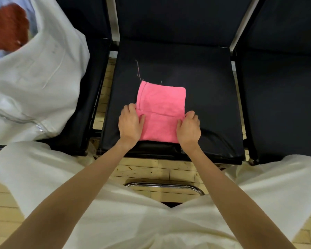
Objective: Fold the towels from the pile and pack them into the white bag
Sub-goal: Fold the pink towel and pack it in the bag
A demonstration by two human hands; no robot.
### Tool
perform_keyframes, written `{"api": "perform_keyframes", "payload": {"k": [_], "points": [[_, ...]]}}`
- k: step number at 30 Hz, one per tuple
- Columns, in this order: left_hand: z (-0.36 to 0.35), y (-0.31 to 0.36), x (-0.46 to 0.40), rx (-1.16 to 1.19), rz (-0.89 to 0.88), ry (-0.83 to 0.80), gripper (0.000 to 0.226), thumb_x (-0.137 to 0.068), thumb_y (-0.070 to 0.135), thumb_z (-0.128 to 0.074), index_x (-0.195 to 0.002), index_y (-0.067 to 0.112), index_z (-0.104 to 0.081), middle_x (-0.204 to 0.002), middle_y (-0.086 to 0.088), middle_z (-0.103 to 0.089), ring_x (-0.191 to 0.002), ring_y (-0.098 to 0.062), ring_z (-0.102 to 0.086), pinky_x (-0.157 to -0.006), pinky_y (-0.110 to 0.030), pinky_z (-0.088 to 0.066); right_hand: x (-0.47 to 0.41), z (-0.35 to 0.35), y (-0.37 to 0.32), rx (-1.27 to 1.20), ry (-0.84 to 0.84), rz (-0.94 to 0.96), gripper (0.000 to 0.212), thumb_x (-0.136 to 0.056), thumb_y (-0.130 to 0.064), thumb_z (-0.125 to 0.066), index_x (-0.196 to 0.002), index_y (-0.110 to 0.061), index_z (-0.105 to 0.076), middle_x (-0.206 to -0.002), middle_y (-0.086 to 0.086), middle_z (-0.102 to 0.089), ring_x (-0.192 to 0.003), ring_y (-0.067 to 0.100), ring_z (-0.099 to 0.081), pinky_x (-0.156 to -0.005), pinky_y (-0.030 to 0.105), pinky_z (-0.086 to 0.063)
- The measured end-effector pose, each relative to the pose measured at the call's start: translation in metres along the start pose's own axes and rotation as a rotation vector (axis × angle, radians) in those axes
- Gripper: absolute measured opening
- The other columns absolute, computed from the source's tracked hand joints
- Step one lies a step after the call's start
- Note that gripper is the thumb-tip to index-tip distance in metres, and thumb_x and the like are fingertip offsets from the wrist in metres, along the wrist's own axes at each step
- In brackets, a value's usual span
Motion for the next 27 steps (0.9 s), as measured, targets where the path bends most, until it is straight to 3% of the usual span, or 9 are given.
{"api": "perform_keyframes", "payload": {"k": [4, 8, 13, 15, 18, 21, 24, 27], "points": [[0.021, 0.006, 0.0, -0.024, -0.239, 0.004, 0.036, -0.079, 0.009, -0.068, -0.113, 0.006, -0.057, -0.118, -0.013, -0.054, -0.103, -0.029, -0.053, -0.086, -0.042, -0.046, 0.005, 0.015, -0.008, -0.063, 0.034, 0.309, 0.025, -0.085, -0.004, -0.055, -0.11, -0.006, -0.055, -0.113, 0.013, -0.05, -0.101, 0.027, -0.049, -0.088, 0.035, -0.04], [0.03, 0.004, 0.018, 0.066, -0.534, -0.323, 0.035, -0.085, 0.018, -0.067, -0.119, 0.009, -0.064, -0.123, -0.004, -0.062, -0.114, -0.022, -0.056, -0.099, -0.037, -0.046, 0.024, 0.025, -0.01, -0.097, -0.262, 0.628, 0.038, -0.083, -0.013, -0.06, -0.121, -0.007, -0.06, -0.122, 0.007, -0.06, -0.114, 0.023, -0.054, -0.101, 0.037, -0.04], [0.026, -0.013, 0.028, -0.053, -0.516, -0.543, 0.053, -0.087, 0.02, -0.064, -0.138, 0.014, -0.05, -0.144, 0.0, -0.048, -0.135, -0.012, -0.041, -0.114, -0.026, -0.029, 0.027, 0.021, 0.002, 0.077, -0.525, 0.571, 0.067, -0.079, -0.018, -0.06, -0.143, -0.013, -0.041, -0.147, 0.003, -0.043, -0.135, 0.019, -0.039, -0.109, 0.03, -0.033], [0.025, -0.01, 0.024, -0.082, -0.502, -0.569, 0.056, -0.085, 0.015, -0.064, -0.139, 0.014, -0.049, -0.145, 0.0, -0.046, -0.136, -0.012, -0.04, -0.114, -0.024, -0.027, 0.022, 0.02, 0.001, 0.09, -0.546, 0.535, 0.067, -0.077, -0.015, -0.059, -0.141, -0.013, -0.043, -0.141, 0.003, -0.049, -0.129, 0.023, -0.046, -0.104, 0.034, -0.041], [0.023, -0.003, 0.02, -0.101, -0.48, -0.567, 0.057, -0.081, 0.009, -0.064, -0.137, 0.014, -0.052, -0.141, -0.001, -0.051, -0.132, -0.015, -0.045, -0.112, -0.027, -0.031, 0.015, 0.02, -0.001, 0.064, -0.476, 0.519, 0.049, -0.079, -0.016, -0.057, -0.128, -0.015, -0.057, -0.118, 0.003, -0.065, -0.106, 0.025, -0.06, -0.087, 0.037, -0.051], [0.029, 0.0, 0.012, -0.036, -0.424, -0.458, 0.04, -0.078, 0.008, -0.065, -0.118, 0.014, -0.067, -0.109, -0.001, -0.071, -0.096, -0.017, -0.065, -0.096, -0.034, -0.047, 0.007, 0.022, -0.001, -0.001, -0.405, 0.51, 0.022, -0.083, -0.019, -0.054, -0.096, -0.01, -0.069, -0.079, 0.004, -0.068, -0.075, 0.023, -0.062, -0.071, 0.04, -0.053], [0.042, 0.005, 0.007, 0.113, -0.383, -0.404, 0.017, -0.073, 0.009, -0.069, -0.089, 0.014, -0.072, -0.078, 0.004, -0.07, -0.068, -0.008, -0.06, -0.073, -0.034, -0.052, 0.002, 0.03, 0.002, -0.142, -0.378, 0.45, 0.022, -0.081, -0.016, -0.056, -0.06, -0.009, -0.053, -0.057, 0.001, -0.05, -0.054, 0.019, -0.048, -0.055, 0.036, -0.045], [0.055, 0.012, 0.003, 0.339, -0.269, -0.384, 0.015, -0.074, 0.01, -0.072, -0.083, 0.02, -0.066, -0.075, 0.013, -0.064, -0.069, 0.001, -0.059, -0.064, -0.011, -0.043, -0.004, 0.044, 0.007, -0.414, -0.328, 0.356, 0.033, -0.077, -0.012, -0.055, -0.052, -0.014, -0.032, -0.054, -0.002, -0.034, -0.052, 0.013, -0.031, -0.052, 0.03, -0.028]]}}
Point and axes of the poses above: each hand's wrist, its own x-axis away from the middle knuckle, its own z-axis out of the back of the hand, y = z × x, the point moved 5 cm from there along -x, towards the middle knuckle
